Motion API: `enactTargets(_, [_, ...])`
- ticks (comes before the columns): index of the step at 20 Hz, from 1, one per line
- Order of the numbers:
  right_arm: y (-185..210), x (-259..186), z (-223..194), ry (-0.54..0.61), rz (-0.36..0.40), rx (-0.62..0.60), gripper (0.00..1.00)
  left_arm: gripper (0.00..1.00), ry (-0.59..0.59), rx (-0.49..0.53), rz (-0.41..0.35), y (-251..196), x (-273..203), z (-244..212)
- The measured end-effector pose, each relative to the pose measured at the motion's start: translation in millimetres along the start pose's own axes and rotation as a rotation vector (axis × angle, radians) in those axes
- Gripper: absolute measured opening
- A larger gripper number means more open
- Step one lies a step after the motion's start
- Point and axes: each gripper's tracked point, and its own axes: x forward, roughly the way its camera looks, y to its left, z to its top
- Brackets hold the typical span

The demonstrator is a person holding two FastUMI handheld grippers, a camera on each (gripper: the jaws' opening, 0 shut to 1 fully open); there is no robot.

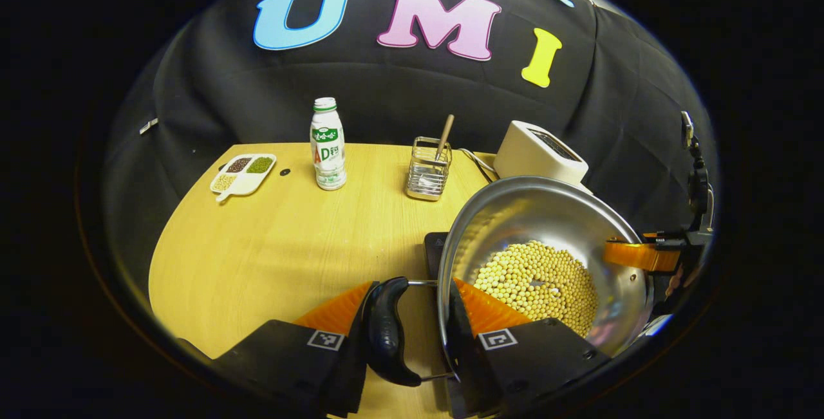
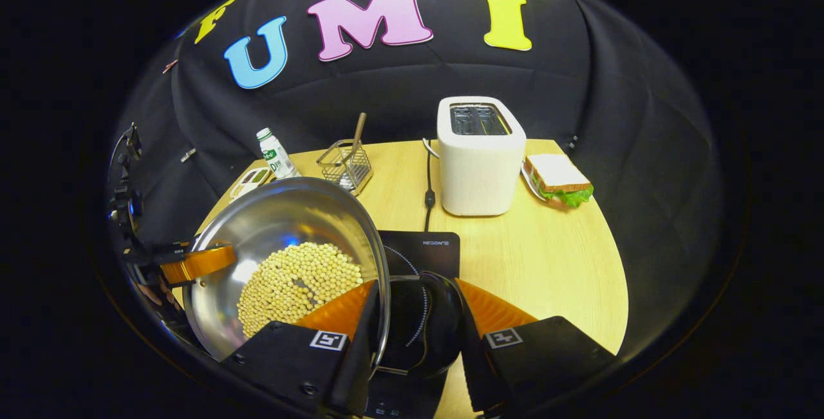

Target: First push the handle of the pot to place it horizontally, then grasp the pot with both hands and set it on the induction cooktop.

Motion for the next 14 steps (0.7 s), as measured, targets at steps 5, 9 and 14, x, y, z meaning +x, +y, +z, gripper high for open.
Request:
enactTargets(5, [-18.2, 7.8, -6.7, 0.019, -0.013, 0.006, 0.63, 0.61, 0.008, 0.006, -0.007, -12.8, 15.6, -5.0])
enactTargets(9, [-29.5, 16.6, -10.8, 0.029, -0.023, 0.011, 0.63, 0.61, 0.021, 0.009, -0.013, -20.8, 28.0, -7.6])
enactTargets(14, [-39.8, 26.2, -16.0, 0.044, -0.032, 0.013, 0.63, 0.61, 0.032, 0.008, -0.017, -24.6, 42.2, -12.6])
